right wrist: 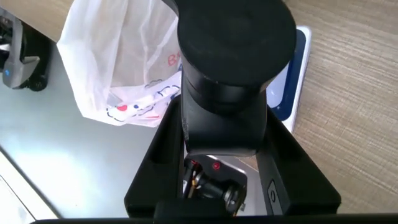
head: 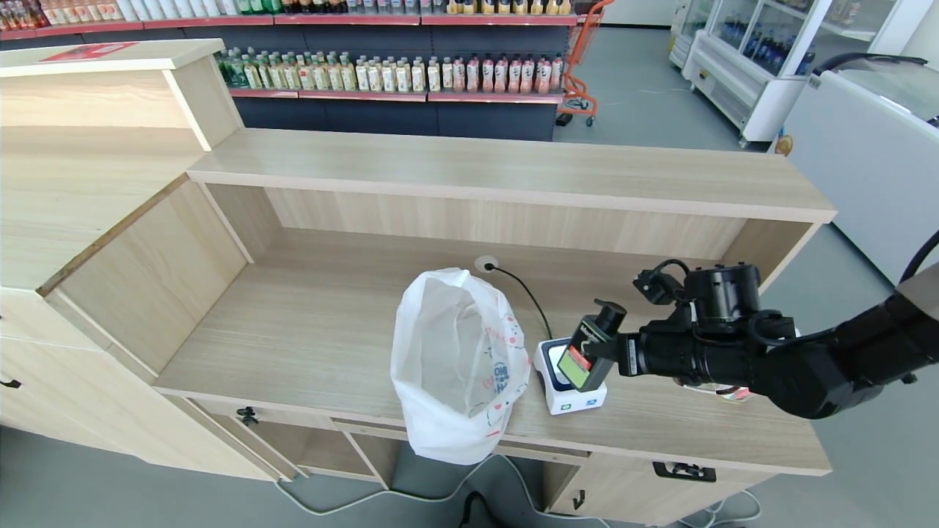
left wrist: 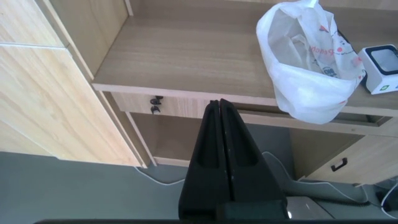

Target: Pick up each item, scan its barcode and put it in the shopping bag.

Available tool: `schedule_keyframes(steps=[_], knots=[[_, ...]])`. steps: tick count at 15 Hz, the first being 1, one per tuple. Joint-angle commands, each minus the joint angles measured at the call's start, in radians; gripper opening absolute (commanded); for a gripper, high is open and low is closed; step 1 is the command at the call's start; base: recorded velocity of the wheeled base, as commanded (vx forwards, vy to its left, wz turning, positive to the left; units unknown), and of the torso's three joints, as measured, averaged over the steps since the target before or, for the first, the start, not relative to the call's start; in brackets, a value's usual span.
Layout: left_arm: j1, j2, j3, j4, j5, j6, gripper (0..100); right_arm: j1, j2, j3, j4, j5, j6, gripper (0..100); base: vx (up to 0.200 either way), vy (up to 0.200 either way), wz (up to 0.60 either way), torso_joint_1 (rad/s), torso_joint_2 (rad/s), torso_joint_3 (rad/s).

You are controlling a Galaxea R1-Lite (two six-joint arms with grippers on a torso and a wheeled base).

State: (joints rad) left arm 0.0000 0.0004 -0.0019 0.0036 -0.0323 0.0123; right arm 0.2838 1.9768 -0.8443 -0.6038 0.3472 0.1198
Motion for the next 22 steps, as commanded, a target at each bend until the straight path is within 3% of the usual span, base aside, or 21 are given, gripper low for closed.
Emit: schedule_keyframes(steps=[1,9,22], knots=[[0.000,0.001,0.000,0.001,0.000,0.000,0,0.001,0.040,-0.016,-0.013,0.001,-0.002,0,0.000,0.000,0.00,0.000,0.00,0.000],[0.000,0.001,0.000,-0.001,0.000,0.000,0,0.001,0.132,-0.125,-0.014,0.004,-0.003,0,0.000,0.000,0.00,0.000,0.00,0.000],[0.000,0.001,0.000,-0.001,0.000,0.000,0,0.012,0.205,-0.145,-0.071,0.006,0.001,0,0.000,0.000,0.00,0.000,0.00,0.000]])
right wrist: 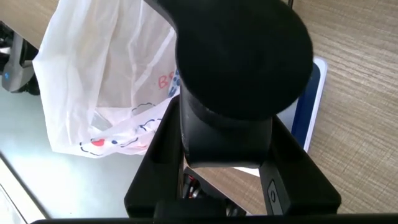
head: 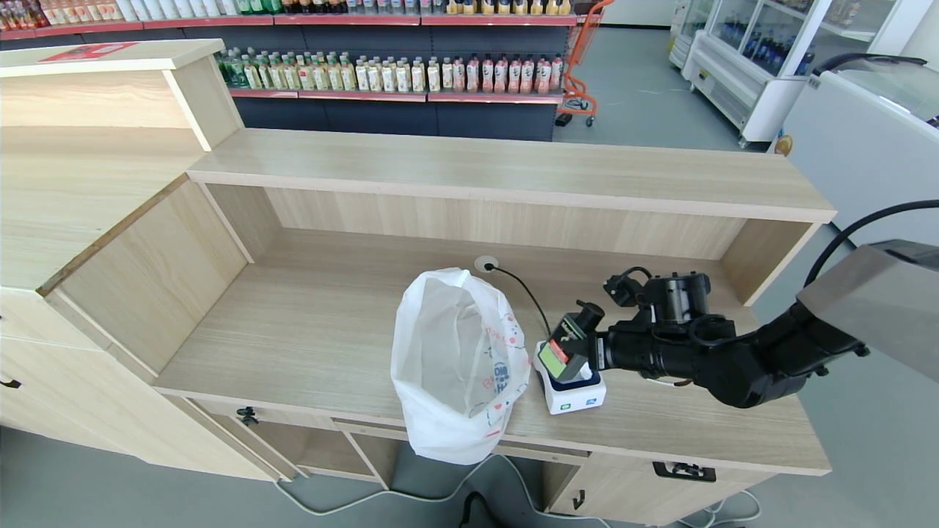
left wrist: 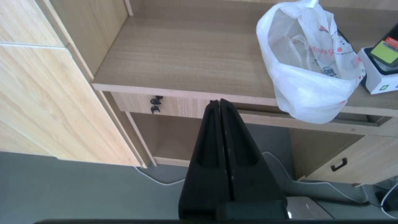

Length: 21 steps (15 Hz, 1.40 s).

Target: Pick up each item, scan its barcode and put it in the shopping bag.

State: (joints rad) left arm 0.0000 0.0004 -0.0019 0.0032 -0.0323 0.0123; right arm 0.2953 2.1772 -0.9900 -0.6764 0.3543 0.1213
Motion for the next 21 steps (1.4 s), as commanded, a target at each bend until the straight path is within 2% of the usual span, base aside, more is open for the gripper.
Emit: schedule_keyframes(steps=[1,5,9,11,13,15,16,18,21], knots=[[0.000,0.001,-0.001,0.000,0.000,0.000,0,-0.001,0.006,0.001,0.001,0.000,0.000,0,0.000,0.000,0.00,0.000,0.00,0.000],[0.000,0.001,0.000,0.001,0.000,0.000,0,-0.007,-0.080,0.001,0.001,0.008,0.020,0,0.000,0.000,0.00,0.000,0.00,0.000],[0.000,0.000,-0.001,0.000,0.000,0.000,0,-0.125,-0.352,0.060,0.043,0.084,0.058,0,0.000,0.000,0.00,0.000,0.00,0.000],[0.000,0.000,0.000,0.000,0.000,0.000,0,-0.168,-0.481,0.062,0.153,0.083,0.051,0,0.000,0.000,0.00,0.000,0.00,0.000],[0.000,0.001,0.000,0.000,0.000,0.000,0,-0.177,-0.557,0.071,0.213,0.078,0.000,0,0.000,0.000,0.00,0.000,0.00,0.000],[0.000,0.001,-0.001,0.001,0.000,0.000,0,-0.203,-0.600,0.117,0.207,0.061,-0.230,0,0.000,0.000,0.00,0.000,0.00,0.000],[0.000,0.001,0.000,0.000,0.000,0.000,0,-0.208,-0.608,0.140,0.204,0.042,-0.304,0,0.000,0.000,0.00,0.000,0.00,0.000],[0.000,0.001,0.000,0.000,0.000,0.000,0,-0.217,-0.636,0.200,0.192,0.015,-0.361,0,0.000,0.000,0.00,0.000,0.00,0.000],[0.000,0.000,-0.001,0.000,0.000,0.001,0,-0.217,-0.680,0.289,0.146,-0.020,-0.361,0,0.000,0.000,0.00,0.000,0.00,0.000]])
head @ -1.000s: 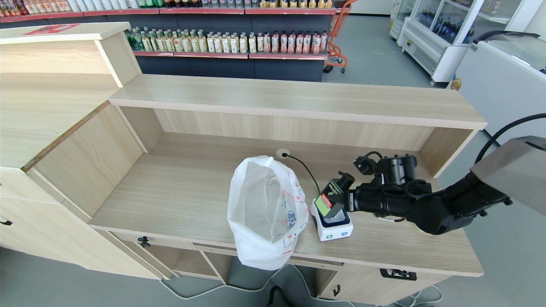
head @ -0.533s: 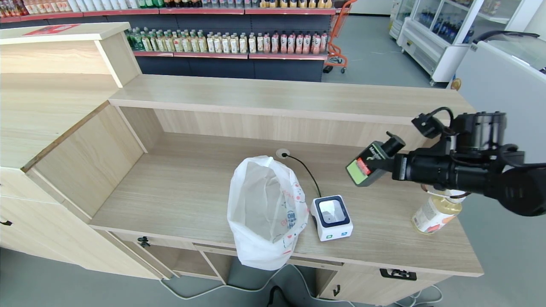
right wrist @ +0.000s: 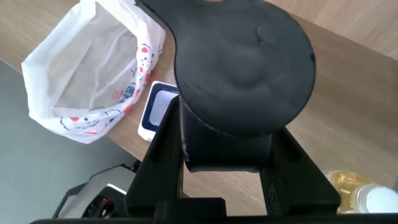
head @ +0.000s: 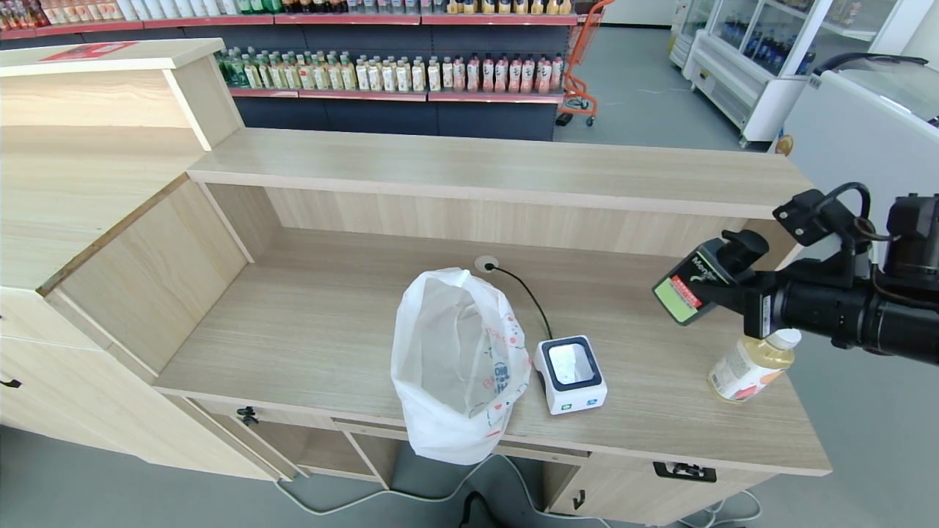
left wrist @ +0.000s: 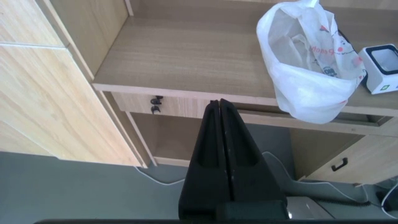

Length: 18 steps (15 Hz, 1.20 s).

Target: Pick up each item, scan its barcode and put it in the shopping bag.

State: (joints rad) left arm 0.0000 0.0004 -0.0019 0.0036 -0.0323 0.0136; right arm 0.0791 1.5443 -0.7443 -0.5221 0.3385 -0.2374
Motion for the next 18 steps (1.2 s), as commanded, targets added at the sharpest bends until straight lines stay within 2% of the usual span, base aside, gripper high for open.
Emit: schedule_keyframes(steps=[1,3,11,13,15,18], knots=[[0.000,0.000,0.000,-0.001,0.000,0.000,0,0.001,-0.065,0.068,-0.007,-0.001,-0.002,0,0.000,0.000,0.00,0.000,0.00,0.000],[0.000,0.000,0.000,0.001,0.000,0.005,0,0.008,-0.099,0.126,-0.006,0.005,0.000,0,0.000,0.000,0.00,0.000,0.00,0.000],[0.000,0.000,-0.001,-0.001,0.000,0.017,0,0.048,-0.033,0.125,-0.009,0.000,0.009,0,0.000,0.200,0.00,0.001,0.00,0.003],[0.000,0.000,0.000,-0.001,0.000,0.017,0,0.097,0.007,0.095,-0.010,0.000,0.010,0,0.000,0.200,0.00,0.002,0.00,0.002],[0.000,0.001,0.000,-0.001,0.000,0.005,0,0.143,0.073,0.074,-0.018,0.000,0.007,0,0.000,0.000,0.00,0.000,0.00,0.000],[0.000,0.000,0.000,0.001,0.000,-0.001,0,0.212,0.220,0.077,-0.154,-0.004,0.003,0,0.000,0.000,0.00,0.000,0.00,0.000]])
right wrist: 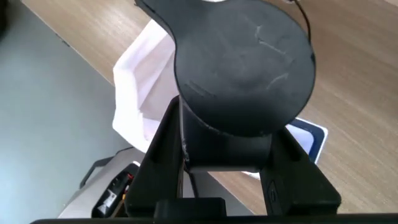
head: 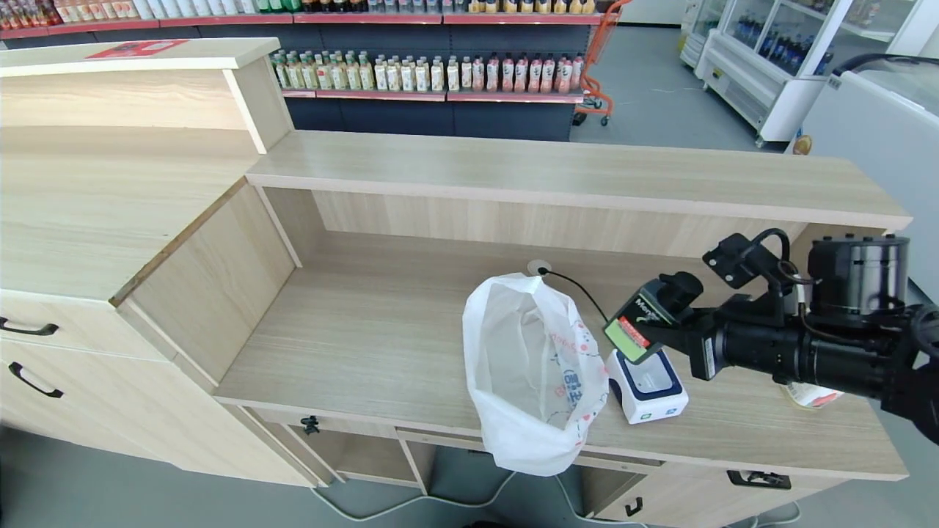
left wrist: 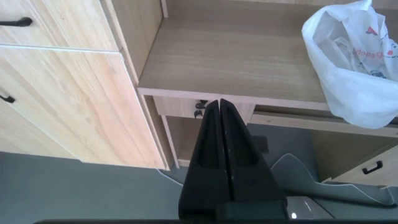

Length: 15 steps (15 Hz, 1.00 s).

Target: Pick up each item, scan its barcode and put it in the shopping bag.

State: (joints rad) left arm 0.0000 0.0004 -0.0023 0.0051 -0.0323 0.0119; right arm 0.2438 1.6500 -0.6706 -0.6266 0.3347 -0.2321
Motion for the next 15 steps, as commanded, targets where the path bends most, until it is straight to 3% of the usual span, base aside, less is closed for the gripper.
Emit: schedule_keyframes(steps=[1,8,15], knots=[[0.000,0.001,0.001,-0.001,0.000,0.000,0,0.068,0.157,0.017,-0.097,-0.006,-0.006,0,0.000,0.000,0.00,0.000,0.00,0.000],[0.000,0.001,0.001,-0.001,0.000,0.000,0,0.167,0.410,0.003,-0.343,-0.079,-0.044,0,0.000,0.000,0.00,0.000,0.00,0.000],[0.000,0.001,0.001,-0.001,0.000,0.000,0,0.170,0.568,-0.026,-0.401,-0.079,-0.148,0,0.000,0.000,0.00,0.000,0.00,0.000]])
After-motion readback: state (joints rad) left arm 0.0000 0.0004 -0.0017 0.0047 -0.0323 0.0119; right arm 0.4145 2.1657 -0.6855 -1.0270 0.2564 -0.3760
